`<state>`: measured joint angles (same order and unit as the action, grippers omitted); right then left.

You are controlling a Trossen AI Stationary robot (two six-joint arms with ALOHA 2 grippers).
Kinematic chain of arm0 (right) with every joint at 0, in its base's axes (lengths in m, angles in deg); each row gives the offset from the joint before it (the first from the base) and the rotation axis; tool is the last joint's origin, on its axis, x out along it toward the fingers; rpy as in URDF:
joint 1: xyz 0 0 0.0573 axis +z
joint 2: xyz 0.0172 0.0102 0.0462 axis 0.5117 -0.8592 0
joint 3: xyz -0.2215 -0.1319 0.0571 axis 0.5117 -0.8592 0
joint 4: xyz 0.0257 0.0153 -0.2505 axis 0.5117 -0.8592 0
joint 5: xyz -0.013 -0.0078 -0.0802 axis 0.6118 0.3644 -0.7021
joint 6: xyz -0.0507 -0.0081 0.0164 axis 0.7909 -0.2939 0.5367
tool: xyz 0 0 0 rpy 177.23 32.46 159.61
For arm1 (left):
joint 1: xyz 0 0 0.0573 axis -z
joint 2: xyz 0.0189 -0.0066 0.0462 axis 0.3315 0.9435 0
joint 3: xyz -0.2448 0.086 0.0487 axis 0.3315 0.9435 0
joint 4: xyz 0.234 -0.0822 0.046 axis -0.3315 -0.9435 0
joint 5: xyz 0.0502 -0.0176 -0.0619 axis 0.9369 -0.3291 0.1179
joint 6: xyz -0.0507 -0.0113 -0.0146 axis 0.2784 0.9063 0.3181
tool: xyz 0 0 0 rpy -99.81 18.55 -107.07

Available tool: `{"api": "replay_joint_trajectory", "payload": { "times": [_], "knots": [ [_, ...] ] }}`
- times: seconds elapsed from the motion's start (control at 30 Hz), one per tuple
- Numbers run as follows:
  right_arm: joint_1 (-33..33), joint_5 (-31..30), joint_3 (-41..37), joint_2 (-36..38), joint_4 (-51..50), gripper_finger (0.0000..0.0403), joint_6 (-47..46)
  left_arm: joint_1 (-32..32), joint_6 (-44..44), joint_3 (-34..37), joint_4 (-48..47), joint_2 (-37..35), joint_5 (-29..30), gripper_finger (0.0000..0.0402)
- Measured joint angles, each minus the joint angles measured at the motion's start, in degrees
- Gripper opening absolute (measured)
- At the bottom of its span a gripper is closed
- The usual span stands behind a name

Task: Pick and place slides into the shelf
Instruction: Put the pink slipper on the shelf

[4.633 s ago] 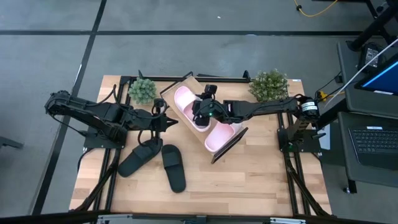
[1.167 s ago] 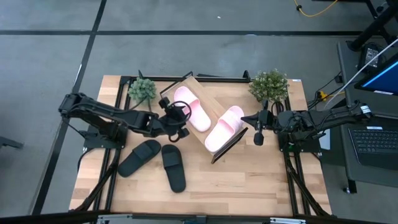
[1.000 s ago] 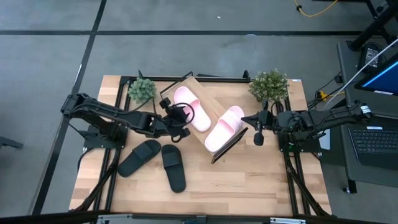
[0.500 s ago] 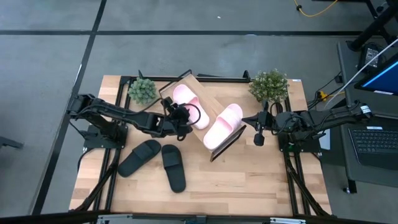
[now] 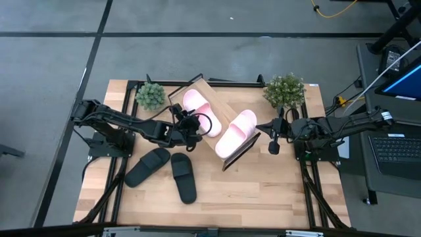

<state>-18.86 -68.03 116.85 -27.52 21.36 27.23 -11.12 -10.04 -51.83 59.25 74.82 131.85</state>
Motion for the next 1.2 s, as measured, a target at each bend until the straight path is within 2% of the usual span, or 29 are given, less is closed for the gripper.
{"api": "replay_joint_trajectory", "payload": {
  "times": [0.67, 0.8, 1.03, 1.2],
  "knots": [
    [0.0, 0.0, 0.0, 0.0, -1.6, 0.0005, -0.7, -4.6, 2.0, 0.0, -3.0, 0.0, -0.3, 0.0136],
    [0.0, 0.0, 0.0, 0.0, -1.6, 0.0005, -0.7, -4.6, 2.0, 0.0, -3.1, 0.0, -0.5, 0.0107],
    [0.0, 0.0, 0.0, 0.0, -1.7, 0.0005, -0.6, -4.6, 2.0, 0.0, -3.2, -0.1, -2.4, 0.0015],
    [0.0, 0.0, 0.0, 0.0, -2.0, 0.0005, -0.7, -4.6, 2.0, 0.0, -3.2, -0.1, -1.7, 0.0013]
  ]
}}
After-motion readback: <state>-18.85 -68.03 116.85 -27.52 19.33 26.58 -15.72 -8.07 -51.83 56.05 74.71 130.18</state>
